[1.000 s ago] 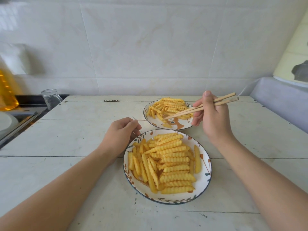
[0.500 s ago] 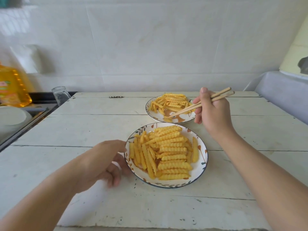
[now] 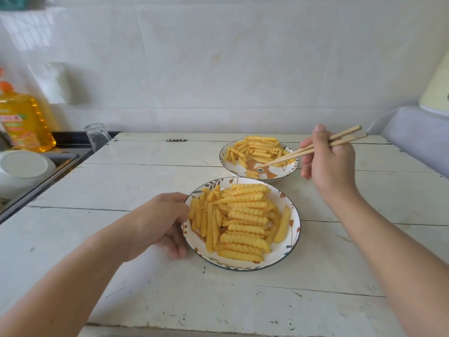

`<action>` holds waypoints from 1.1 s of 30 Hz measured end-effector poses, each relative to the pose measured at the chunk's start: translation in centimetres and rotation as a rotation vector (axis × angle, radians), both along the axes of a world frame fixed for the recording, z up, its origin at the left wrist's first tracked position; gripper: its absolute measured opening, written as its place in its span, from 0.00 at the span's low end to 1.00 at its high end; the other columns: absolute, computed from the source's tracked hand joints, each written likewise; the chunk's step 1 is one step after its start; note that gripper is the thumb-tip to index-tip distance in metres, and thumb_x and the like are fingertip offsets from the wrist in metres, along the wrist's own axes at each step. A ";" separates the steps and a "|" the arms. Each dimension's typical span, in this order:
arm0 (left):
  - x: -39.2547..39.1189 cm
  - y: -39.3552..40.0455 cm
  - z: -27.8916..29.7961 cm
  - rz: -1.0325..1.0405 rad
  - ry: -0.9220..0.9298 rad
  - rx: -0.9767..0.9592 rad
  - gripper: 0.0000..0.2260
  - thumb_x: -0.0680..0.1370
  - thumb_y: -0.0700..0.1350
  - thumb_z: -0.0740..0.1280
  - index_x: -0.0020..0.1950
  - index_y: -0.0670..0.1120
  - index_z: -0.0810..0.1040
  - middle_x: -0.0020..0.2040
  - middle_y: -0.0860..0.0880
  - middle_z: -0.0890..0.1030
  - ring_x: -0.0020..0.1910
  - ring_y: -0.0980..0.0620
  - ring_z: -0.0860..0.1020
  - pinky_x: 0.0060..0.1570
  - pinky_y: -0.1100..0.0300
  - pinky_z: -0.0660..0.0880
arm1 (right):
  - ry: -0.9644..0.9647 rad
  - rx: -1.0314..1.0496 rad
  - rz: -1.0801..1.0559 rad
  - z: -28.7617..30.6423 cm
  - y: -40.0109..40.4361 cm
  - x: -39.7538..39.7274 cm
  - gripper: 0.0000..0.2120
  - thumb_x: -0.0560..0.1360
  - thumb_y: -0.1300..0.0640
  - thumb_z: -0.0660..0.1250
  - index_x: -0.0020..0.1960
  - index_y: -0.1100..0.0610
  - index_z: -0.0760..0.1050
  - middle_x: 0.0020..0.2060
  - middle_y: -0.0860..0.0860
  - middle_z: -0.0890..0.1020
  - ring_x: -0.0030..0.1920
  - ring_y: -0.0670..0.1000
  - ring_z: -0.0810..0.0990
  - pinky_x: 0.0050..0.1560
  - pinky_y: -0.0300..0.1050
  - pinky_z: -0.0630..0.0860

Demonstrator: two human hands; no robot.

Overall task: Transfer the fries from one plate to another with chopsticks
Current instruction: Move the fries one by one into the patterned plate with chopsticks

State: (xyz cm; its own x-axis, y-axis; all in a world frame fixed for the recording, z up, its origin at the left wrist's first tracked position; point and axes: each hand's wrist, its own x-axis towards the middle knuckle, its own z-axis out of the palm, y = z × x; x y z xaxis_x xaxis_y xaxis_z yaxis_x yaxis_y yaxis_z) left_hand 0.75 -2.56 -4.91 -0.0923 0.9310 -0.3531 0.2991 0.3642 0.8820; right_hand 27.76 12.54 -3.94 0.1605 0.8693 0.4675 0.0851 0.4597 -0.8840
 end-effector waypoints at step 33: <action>-0.3 5.8 -2.0 0.278 -0.159 0.314 0.16 0.86 0.52 0.59 0.57 0.46 0.85 0.50 0.48 0.88 0.51 0.47 0.87 0.60 0.44 0.81 | 0.160 -0.026 0.274 1.2 -0.7 -0.7 0.27 0.84 0.50 0.57 0.31 0.54 0.81 0.25 0.54 0.72 0.22 0.50 0.64 0.22 0.37 0.58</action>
